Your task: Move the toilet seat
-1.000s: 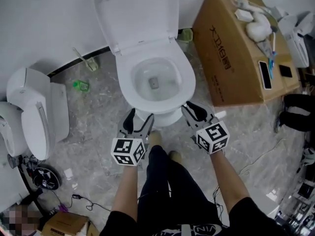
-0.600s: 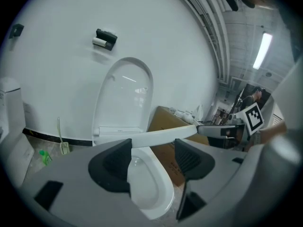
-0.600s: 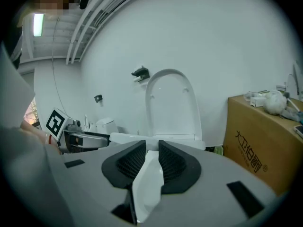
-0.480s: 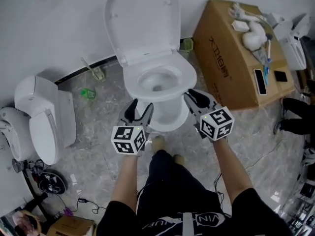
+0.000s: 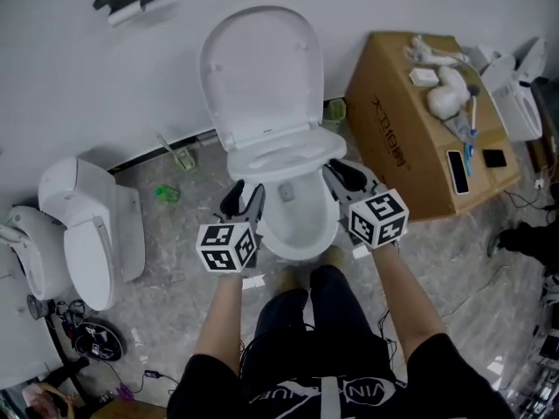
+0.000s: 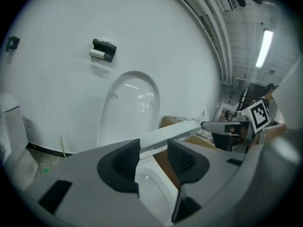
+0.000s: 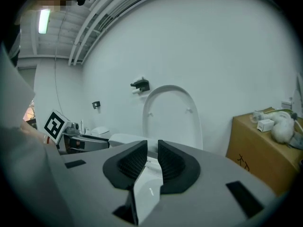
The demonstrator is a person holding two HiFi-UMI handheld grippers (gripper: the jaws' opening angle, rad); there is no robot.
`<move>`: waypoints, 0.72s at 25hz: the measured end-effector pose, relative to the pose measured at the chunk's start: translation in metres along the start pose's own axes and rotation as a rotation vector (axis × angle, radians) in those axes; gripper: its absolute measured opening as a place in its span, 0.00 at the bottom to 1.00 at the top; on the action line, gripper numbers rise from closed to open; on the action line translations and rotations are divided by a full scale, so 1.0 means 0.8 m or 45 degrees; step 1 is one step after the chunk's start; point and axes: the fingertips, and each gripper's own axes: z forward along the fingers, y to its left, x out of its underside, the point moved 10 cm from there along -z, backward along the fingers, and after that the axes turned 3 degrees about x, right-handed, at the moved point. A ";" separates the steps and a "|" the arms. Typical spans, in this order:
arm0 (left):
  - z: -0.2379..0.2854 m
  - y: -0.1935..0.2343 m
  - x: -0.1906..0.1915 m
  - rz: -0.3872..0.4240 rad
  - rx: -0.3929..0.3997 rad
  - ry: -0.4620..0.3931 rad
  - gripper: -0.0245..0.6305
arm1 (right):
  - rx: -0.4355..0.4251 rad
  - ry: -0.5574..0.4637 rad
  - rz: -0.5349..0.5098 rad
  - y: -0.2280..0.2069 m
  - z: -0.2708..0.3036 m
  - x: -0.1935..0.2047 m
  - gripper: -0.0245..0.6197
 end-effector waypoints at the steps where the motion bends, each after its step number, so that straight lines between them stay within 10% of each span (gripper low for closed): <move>1: 0.003 0.003 -0.006 0.003 -0.013 -0.009 0.31 | -0.011 -0.009 -0.005 -0.004 0.006 -0.007 0.15; 18: 0.090 0.061 -0.130 -0.016 -0.277 -0.112 0.23 | -0.183 -0.063 -0.177 -0.072 0.132 -0.135 0.12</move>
